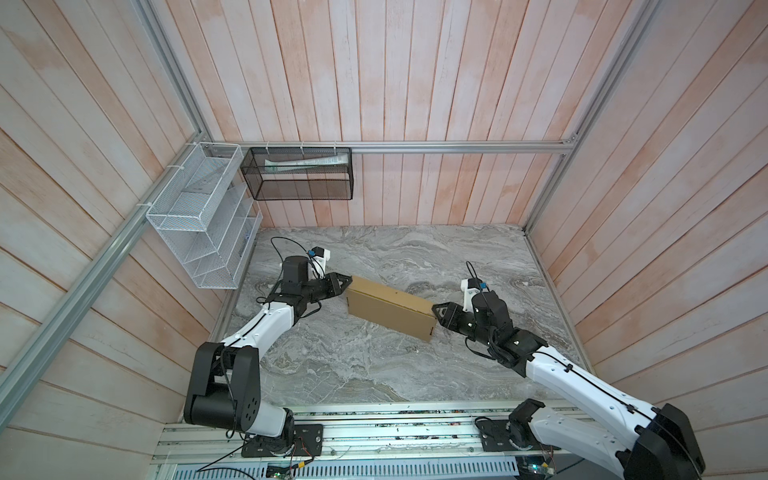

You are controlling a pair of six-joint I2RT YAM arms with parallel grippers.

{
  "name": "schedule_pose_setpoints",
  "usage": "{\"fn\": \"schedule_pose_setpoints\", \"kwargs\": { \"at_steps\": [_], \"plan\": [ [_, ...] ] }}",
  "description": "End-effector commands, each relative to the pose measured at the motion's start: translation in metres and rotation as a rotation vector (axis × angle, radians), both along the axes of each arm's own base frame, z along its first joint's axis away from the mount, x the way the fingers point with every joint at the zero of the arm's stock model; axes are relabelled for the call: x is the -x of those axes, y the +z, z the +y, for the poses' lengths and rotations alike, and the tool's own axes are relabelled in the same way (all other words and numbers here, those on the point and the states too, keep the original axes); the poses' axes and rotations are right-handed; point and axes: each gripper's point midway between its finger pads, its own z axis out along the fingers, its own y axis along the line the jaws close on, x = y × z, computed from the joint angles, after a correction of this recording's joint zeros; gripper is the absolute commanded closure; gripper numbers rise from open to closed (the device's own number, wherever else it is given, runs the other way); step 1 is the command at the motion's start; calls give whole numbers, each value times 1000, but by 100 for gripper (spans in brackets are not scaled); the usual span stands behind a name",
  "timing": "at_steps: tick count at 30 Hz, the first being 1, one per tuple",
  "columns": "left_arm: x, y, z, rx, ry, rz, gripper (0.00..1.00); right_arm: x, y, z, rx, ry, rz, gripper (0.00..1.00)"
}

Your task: Fold the paper box

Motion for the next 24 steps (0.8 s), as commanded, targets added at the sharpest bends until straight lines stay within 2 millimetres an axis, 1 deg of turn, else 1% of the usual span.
{"fn": "schedule_pose_setpoints", "kwargs": {
  "at_steps": [1, 4, 7, 9, 14, 19, 24],
  "plan": [
    [11, -34, 2, -45, 3, 98, 73, 3, -7, 1, -20, 7, 17, 59],
    [11, -34, 2, -49, 4, 98, 73, 4, -8, 2, -28, 13, 14, 64],
    [11, -34, 2, -53, 8, 98, 73, 5, -8, 1, -31, 15, 9, 71],
    [11, -33, 2, -53, 10, 96, 73, 5, -9, 0, -31, 14, 6, 74],
    [12, -34, 2, -53, 17, 103, 74, 5, -13, -3, -31, 16, 7, 77],
    [15, -37, 4, -49, 28, 113, 77, 2, -20, -9, -29, 16, 13, 79],
    [19, -40, 4, -45, 32, 130, 85, -2, -27, -13, -22, 23, 20, 80]
  ]
}}
